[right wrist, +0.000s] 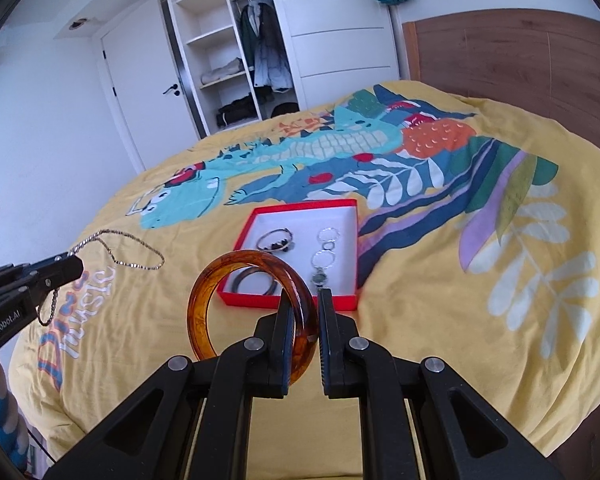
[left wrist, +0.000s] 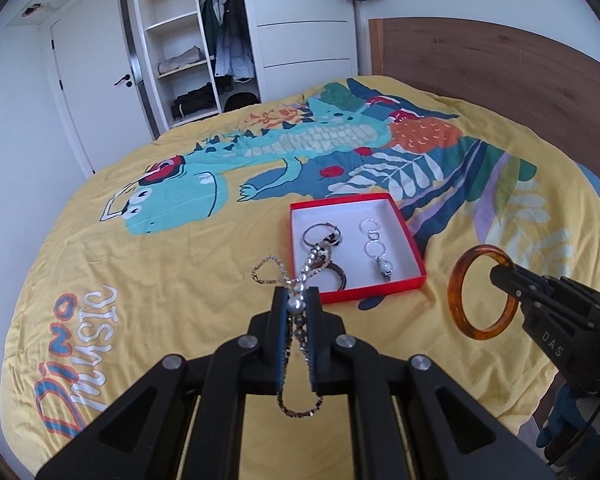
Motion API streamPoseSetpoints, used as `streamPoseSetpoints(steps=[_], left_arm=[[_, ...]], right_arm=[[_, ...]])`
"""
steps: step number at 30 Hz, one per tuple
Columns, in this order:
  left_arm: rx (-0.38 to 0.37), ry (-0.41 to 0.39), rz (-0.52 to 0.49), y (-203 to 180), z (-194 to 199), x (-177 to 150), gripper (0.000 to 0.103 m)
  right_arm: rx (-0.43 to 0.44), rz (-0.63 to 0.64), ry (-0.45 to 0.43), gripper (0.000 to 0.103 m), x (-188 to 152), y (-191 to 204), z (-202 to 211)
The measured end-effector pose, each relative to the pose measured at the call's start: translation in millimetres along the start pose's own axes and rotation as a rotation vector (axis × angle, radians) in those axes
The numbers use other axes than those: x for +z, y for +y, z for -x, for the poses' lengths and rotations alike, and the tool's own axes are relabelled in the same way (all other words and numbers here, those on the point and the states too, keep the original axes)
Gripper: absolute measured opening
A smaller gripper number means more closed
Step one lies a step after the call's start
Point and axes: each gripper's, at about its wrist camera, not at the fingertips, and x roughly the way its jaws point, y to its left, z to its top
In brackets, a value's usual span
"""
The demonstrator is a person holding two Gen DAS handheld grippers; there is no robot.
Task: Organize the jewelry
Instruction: 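Lift the necklace and amber bangle and carry them toward the red box, then lower the necklace and amber bangle into the red box and release both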
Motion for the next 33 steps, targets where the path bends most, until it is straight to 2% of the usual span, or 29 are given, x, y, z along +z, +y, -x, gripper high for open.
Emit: streamPoseSetpoints(steps=[6,22,33], left_arm=[[-0.026,0.008,0.004,-3.3,-25.0,17.0,0.008],[-0.073,0.024,0.001,-12.3,-108.6,66.9,0.008],[-0.083,0.057,0.006,-20.7,-174.8,82.8,0.008]], right_arm=[[-0.014,0.007,0.026,0.011,9.5,-8.6,-23.9],[-0.031,0.052,0.031,0.011,64.8,-9.4,-108.0],[-0.061,0.101,0.051,0.011,82.6,-11.5,-172.8]])
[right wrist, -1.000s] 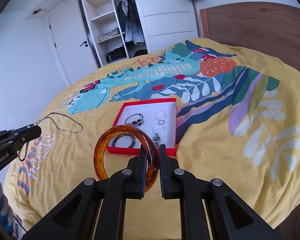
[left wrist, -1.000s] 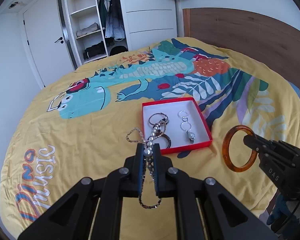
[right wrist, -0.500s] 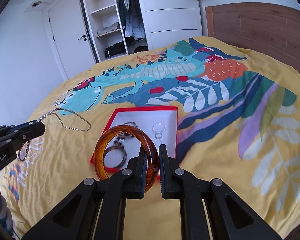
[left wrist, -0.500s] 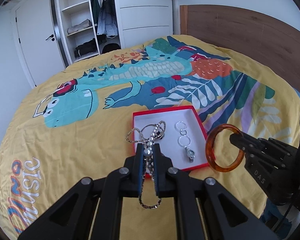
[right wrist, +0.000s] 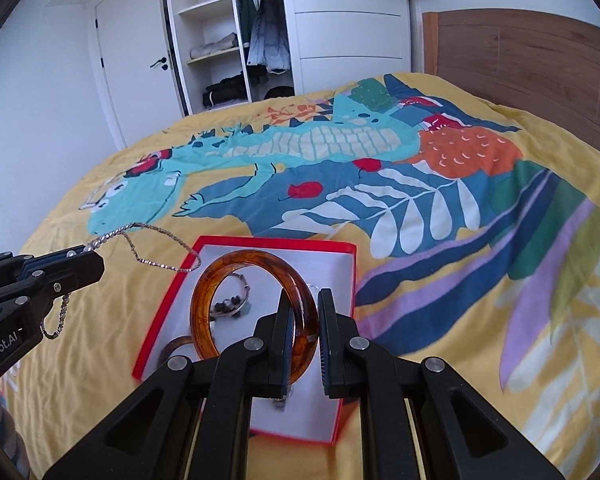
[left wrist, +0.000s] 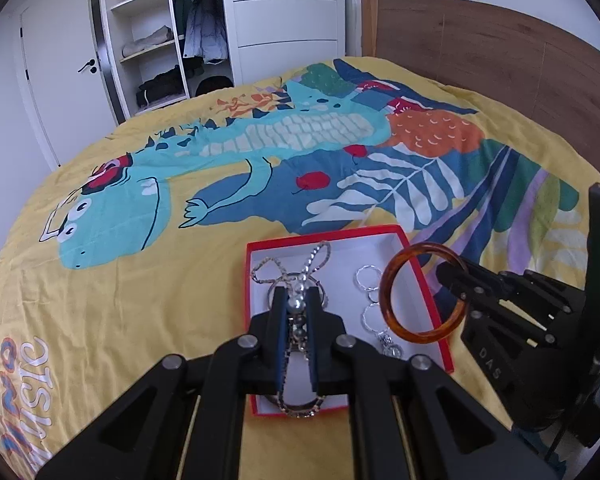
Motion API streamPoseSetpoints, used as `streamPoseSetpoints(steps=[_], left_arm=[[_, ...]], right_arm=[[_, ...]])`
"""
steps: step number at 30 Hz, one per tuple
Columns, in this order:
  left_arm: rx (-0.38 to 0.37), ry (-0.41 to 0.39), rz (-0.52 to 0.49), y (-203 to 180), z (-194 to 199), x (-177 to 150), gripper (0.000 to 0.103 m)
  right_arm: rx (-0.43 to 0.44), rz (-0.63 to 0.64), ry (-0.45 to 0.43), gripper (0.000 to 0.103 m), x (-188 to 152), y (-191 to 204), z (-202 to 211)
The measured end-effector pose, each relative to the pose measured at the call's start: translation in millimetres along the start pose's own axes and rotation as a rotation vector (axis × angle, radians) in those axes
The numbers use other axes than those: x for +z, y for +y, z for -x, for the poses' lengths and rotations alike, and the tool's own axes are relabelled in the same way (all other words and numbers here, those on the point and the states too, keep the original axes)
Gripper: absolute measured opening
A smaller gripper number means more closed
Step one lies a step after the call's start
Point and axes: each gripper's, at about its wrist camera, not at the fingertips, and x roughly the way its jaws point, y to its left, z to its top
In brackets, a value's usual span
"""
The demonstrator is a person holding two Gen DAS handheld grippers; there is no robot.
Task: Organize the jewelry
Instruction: 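Lower the necklace and amber bangle into the red box and release both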
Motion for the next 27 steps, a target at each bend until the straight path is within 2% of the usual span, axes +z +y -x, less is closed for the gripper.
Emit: streamPoseSetpoints(steps=[3,11,20,27], left_arm=[[-0.003,0.026,0.001,-1.6,-20.1,-4.4,0.008],[-0.013,0.146,0.025,8.7,-72.2,-40.5,0.008],[-0.069,0.206,0.02,0.9,-90.1,-63.2,0.008],[-0.081,0.242,0.029,-0.6,-99.3,-73.8,0.008]], right_arm=[[-0.005,0.002,0.023,0.011,-4.4,0.6,-18.5],[-0.001,0.01,0.093,0.013,-23.9,0.3,-53.3],[-0.002,0.032,0.143,0.014,-37.9,3.4,-70.2],[-0.005,0.033,0.171,0.014,-46.8,1.8,-73.8]])
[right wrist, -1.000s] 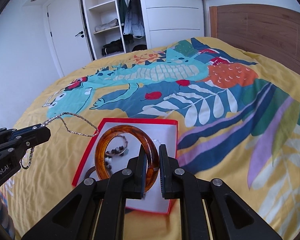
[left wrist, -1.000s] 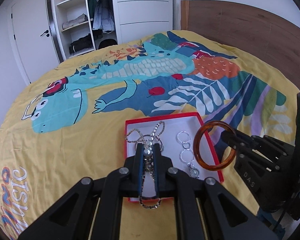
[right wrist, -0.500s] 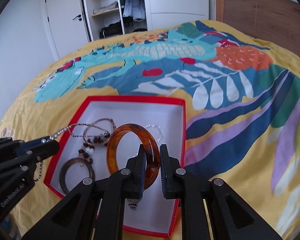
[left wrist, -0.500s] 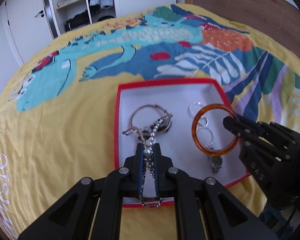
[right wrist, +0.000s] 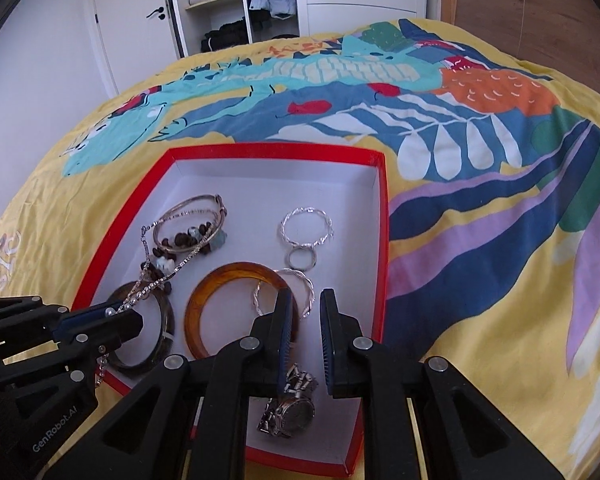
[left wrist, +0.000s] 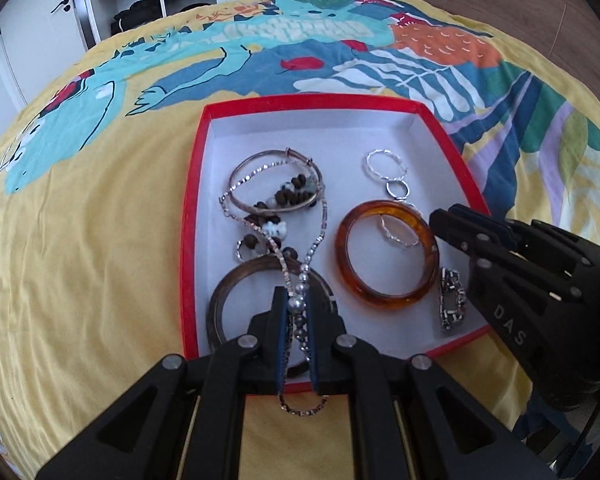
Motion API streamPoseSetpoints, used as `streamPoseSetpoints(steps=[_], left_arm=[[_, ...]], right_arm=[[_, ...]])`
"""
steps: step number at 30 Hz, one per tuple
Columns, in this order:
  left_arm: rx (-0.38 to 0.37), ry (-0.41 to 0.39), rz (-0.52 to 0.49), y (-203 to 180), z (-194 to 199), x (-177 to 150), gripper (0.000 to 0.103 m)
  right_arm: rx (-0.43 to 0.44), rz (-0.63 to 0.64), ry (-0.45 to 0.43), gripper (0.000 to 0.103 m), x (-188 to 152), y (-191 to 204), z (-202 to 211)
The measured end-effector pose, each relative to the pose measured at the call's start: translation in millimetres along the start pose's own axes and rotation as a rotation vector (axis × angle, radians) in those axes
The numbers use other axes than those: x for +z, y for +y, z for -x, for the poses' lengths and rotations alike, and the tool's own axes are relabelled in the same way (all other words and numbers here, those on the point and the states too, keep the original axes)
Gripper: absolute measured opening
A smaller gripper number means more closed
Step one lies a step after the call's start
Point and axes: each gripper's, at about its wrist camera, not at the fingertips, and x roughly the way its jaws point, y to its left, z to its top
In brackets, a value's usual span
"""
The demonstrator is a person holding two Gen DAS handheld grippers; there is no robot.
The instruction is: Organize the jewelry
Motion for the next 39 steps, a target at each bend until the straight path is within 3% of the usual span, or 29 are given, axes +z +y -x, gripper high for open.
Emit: streamPoseSetpoints(steps=[7,13,17,20,36,39], left_arm=[[-0.018,0.011,0.013,3.7,2.6,-0.3,0.009],[-0.025,0.009,0.017,4.0,10.4,-1.4,0.015],[-0.026,-0.005,0.016,1.7,20.6,-0.3,0.021],[-0.028,-0.016,0.014,0.4,28.4,1.6,0.029],[-0.037,-0.073,0.0,-9.0,69.4,8.2,0.036],[-0.034,-0.088,0.0,-10.6,78.0,8.7,0.042]], right_arm=[[-0.001,-0.003,0.007,0.015,-5.8,-0.9,4.1],[-0.008,0.001,-0.003,0.035,-10.0,-1.4,17.9],[-0.003,-0.013,-0.016,0.039,-10.2,-4.9,30.8],[-0.01,-0.02,-0.031,0.048,-10.8,-6.5,41.3],[-0.038,-0.052,-0.062,0.054,-17.7,-19.0,81.2],[-0.042,-0.055,-0.068,0.055,-18.3,-19.7,88.6]])
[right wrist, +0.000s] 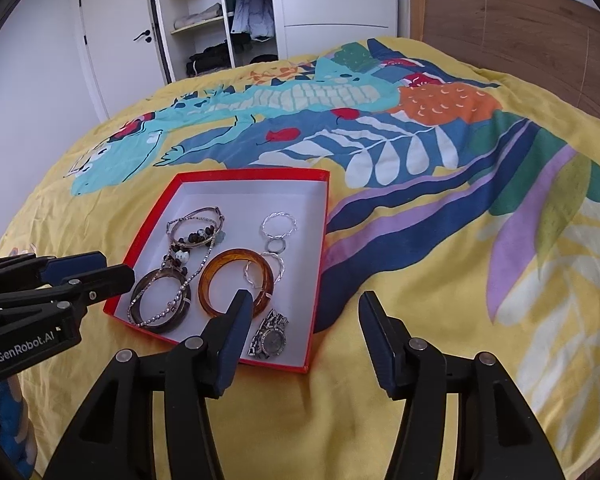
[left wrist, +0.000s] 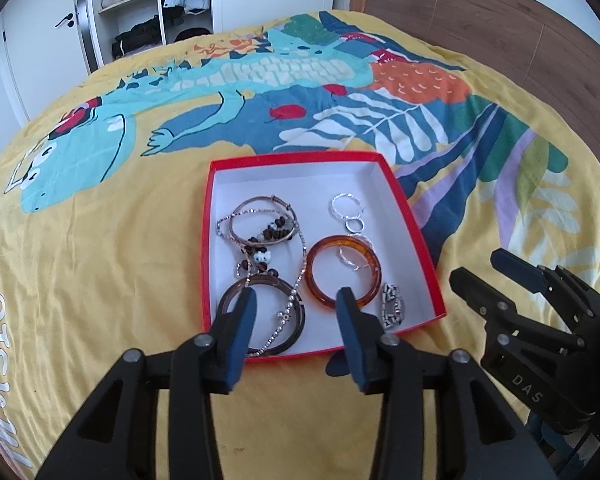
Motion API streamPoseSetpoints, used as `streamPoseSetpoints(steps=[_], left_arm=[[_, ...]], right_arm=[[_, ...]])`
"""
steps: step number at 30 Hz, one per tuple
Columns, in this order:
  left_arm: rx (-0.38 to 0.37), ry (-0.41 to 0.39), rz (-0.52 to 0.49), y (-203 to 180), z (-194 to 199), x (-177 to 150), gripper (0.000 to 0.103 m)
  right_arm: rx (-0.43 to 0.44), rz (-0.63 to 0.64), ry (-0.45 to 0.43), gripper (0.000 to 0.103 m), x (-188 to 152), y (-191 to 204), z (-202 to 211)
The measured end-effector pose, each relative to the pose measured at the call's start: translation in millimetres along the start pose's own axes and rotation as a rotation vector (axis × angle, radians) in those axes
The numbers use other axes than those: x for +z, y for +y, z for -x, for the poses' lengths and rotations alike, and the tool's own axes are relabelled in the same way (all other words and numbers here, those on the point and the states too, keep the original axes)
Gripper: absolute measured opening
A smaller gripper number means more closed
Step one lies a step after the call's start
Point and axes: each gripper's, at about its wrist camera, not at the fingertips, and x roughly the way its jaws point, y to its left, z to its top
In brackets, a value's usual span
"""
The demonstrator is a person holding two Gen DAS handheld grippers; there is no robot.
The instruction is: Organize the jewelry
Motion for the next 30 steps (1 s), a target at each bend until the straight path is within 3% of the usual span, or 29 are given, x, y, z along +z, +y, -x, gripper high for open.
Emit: streamPoseSetpoints(steps=[8,20,30], left_arm=[[0.022,-0.031,-0.009,-1.7,25.1,1.4,0.047],[-0.049,-0.136,0.051,12.5,96.1,13.7,0.052],[0.011,-0.201,0.048,23.5,157.8,1.6,0.053]], right_arm=[[-0.012,-0.008,-0.014,0.062,-1.9,1.3,19.2],[-0.013,0.005,-0.072,0.078,5.0,18.4,64.1],[0.022,0.04,-0.137,0.079,8.5,46.7,117.1]])
